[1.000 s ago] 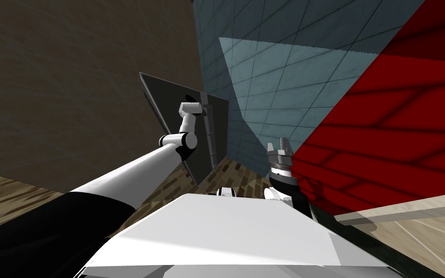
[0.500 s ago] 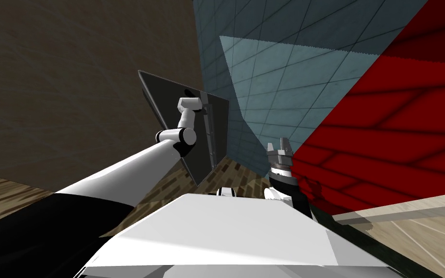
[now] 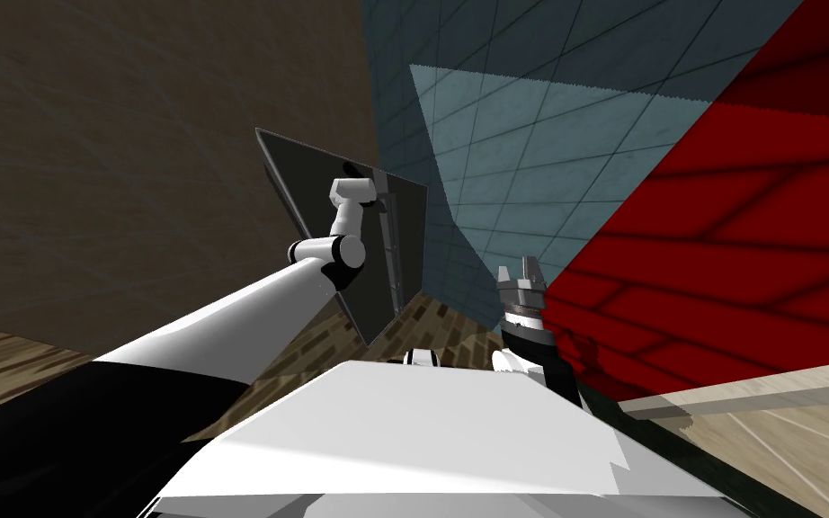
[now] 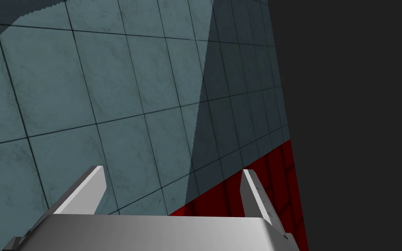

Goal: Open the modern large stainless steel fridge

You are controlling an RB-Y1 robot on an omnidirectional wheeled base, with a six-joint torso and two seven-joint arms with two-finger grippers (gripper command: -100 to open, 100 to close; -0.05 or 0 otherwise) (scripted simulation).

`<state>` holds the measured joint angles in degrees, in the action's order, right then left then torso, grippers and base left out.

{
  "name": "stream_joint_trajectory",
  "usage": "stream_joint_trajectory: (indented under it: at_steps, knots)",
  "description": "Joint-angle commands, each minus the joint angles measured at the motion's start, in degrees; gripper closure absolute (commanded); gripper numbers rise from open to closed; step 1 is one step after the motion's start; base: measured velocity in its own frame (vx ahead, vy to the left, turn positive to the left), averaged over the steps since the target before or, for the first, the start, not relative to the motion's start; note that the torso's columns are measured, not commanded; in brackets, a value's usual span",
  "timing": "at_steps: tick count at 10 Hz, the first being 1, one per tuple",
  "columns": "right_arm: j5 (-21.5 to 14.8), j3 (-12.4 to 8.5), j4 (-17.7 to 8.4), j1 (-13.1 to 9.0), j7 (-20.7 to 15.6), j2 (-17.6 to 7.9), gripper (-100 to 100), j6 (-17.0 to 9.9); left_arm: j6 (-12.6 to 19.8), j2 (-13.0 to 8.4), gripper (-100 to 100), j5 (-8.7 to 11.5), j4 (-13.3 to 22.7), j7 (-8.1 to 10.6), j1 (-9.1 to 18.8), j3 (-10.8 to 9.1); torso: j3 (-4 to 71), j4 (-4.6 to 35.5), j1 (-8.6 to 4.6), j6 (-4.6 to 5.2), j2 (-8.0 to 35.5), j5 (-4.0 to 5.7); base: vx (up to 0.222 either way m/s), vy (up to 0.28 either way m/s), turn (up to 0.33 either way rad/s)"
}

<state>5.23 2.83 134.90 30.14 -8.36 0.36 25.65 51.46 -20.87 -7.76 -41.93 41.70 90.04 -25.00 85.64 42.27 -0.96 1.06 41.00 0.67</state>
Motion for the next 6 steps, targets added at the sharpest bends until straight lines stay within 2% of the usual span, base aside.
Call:
stream_joint_trajectory:
  at_steps: [1, 2, 4, 5, 6]
  knots:
    - [0.0, 0.0, 0.0, 0.0, 0.0, 0.0, 0, 0.0, 0.7, -0.2, -100, 0.1, 0.3, 0.70, 2.7, -0.17, 0.0, 0.0, 0.01, -0.05, 0.0, -0.01, 0.008, -0.011, -0.019]
    - [0.0, 0.0, 0.0, 0.0, 0.0, 0.0, 0, 0.0, 2.4, -0.7, -100, 0.0, 1.5, 1.11, 4.3, -0.37, 0.0, 0.1, -0.04, 0.03, 0.0, 0.03, 0.007, -0.018, -0.019]
    - [0.0, 0.0, 0.0, 0.0, 0.0, 0.0, 0, 0.0, 2.4, -0.7, -100, 0.0, 1.5, 1.11, 4.5, -0.37, 0.0, 0.1, -0.16, 0.07, 0.0, 0.10, 0.010, 0.000, -0.004]
    - [0.0, 0.0, 0.0, 0.0, 0.0, 0.0, 0, 0.0, 3.9, -1.2, -100, -0.2, 2.6, 1.45, 5.9, -0.54, -0.1, 0.1, -0.21, 0.11, 0.1, 0.12, 0.005, -0.009, -0.028]
    - [0.0, 0.0, 0.0, 0.0, 0.0, 0.0, 0, 0.0, 3.9, -1.2, -100, -0.2, 2.6, 1.45, 6.0, -0.54, -0.1, 0.1, -0.28, 0.12, 0.1, 0.15, 0.002, -0.008, 0.009]
